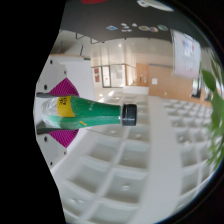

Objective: Pour water

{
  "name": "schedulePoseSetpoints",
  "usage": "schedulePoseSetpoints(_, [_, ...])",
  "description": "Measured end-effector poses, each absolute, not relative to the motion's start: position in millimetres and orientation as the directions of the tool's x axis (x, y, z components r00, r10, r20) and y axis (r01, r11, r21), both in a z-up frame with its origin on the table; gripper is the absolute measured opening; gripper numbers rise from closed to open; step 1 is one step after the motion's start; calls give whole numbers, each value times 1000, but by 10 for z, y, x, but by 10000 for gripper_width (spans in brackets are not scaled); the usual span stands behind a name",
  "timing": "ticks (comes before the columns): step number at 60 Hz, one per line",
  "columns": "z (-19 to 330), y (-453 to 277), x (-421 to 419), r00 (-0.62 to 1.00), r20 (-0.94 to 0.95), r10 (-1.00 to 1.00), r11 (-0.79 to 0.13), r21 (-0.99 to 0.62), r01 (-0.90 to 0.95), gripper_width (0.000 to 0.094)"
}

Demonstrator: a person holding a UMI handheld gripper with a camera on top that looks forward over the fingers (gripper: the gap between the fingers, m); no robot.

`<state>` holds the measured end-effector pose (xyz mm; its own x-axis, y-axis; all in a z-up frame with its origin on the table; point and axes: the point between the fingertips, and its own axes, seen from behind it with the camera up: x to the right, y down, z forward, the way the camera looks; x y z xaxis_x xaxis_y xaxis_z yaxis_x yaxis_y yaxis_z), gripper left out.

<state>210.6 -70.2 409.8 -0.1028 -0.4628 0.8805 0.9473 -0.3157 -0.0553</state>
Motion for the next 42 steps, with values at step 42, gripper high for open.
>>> schedulePoseSetpoints(42, [3145, -96, 556, -382, 854, -354, -4, 407, 913, 411])
